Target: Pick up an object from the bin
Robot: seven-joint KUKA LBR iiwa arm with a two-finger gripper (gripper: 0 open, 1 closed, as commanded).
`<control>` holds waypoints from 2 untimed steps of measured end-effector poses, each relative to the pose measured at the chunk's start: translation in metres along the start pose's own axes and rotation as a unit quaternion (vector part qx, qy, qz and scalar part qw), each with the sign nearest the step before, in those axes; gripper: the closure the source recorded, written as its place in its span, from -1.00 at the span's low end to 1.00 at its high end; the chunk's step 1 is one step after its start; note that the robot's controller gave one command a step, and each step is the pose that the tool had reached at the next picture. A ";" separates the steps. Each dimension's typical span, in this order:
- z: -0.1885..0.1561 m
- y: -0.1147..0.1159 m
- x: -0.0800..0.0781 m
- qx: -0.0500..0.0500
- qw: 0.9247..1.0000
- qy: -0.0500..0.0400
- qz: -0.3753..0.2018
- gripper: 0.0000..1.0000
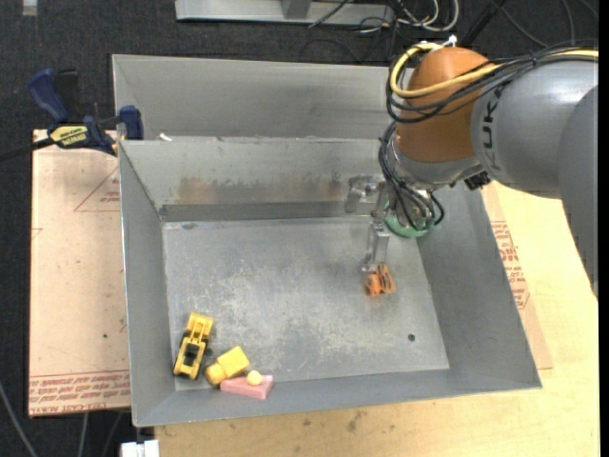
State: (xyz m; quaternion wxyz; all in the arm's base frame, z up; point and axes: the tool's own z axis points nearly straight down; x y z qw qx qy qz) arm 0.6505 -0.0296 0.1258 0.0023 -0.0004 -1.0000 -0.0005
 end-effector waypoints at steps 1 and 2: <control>-0.001 0.000 0.000 0.000 1.000 0.000 0.000 -1.00; -0.015 0.006 0.000 0.001 0.997 -0.002 -0.074 -1.00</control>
Offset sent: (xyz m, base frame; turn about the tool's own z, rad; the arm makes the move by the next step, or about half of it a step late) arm -0.0015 0.0149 0.0351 -0.3799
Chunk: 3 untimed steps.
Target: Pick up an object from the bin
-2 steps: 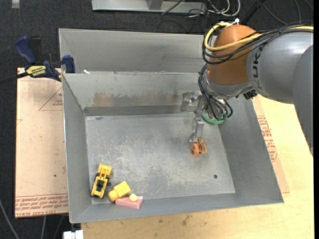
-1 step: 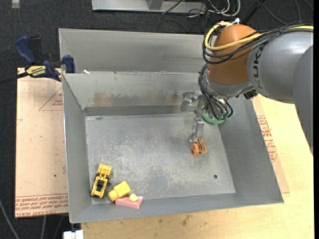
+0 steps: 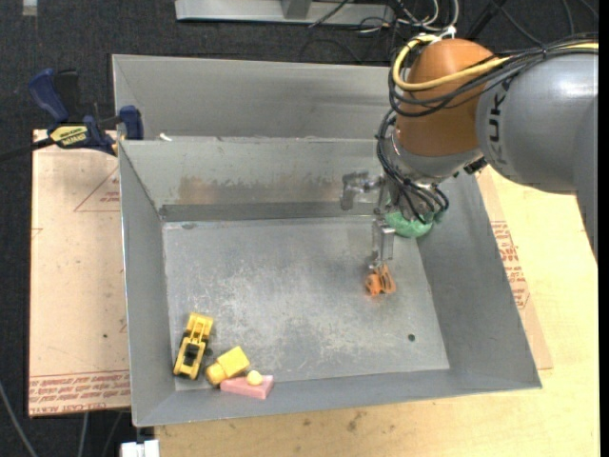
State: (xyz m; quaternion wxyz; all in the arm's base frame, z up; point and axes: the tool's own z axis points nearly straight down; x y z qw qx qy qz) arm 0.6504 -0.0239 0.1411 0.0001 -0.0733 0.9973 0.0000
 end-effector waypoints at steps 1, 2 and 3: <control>0.005 -0.014 0.012 0.000 0.996 -0.002 -0.094 -1.00; 0.027 -0.032 0.018 0.000 1.000 -0.002 0.017 -1.00; 0.038 -0.036 0.036 0.001 1.000 -0.001 -0.025 -1.00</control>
Offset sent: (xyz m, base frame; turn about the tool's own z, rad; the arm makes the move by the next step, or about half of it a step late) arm -0.0169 -0.0555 -0.0516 -0.0353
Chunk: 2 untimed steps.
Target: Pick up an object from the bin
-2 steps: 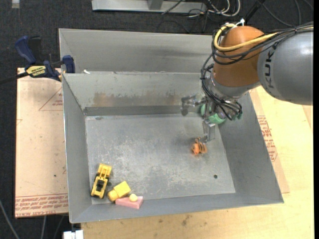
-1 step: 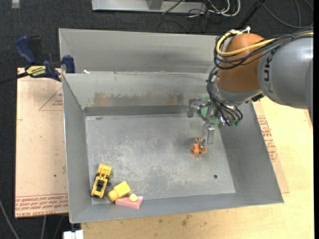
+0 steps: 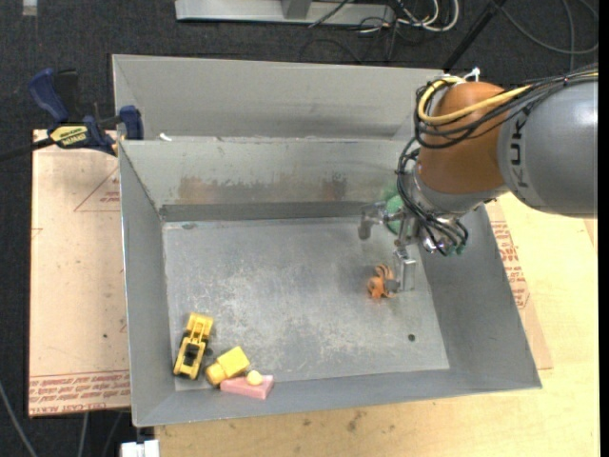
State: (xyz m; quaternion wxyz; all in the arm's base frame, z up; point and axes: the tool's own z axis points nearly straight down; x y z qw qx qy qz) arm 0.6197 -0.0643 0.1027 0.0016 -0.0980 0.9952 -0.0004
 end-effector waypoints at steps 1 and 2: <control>0.027 -0.013 0.017 -0.001 0.993 0.000 -0.115 1.00; 0.027 -0.013 0.017 -0.001 0.993 0.000 -0.115 1.00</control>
Offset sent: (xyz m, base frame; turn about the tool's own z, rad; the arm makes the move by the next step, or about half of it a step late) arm 0.0000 0.0000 0.0000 0.0000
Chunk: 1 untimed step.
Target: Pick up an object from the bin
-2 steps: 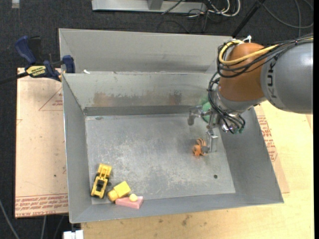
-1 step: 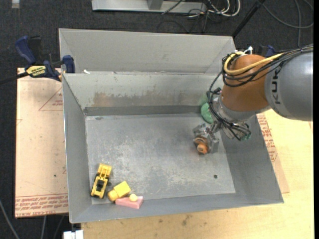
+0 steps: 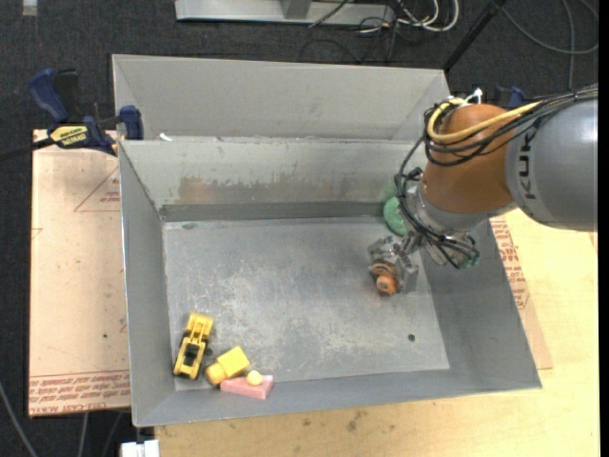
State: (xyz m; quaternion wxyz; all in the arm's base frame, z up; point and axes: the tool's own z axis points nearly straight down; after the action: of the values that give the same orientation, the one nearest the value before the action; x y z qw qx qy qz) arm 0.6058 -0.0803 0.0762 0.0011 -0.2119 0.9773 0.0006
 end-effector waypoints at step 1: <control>-0.081 -0.006 -0.003 0.001 1.000 -0.001 0.015 1.00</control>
Offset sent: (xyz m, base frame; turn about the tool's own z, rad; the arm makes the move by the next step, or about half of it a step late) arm 0.0000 0.0000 0.0000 0.0000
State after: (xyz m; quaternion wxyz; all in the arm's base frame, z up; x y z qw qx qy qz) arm 0.6106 -0.0846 0.1576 0.0021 -0.1975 0.9803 0.0003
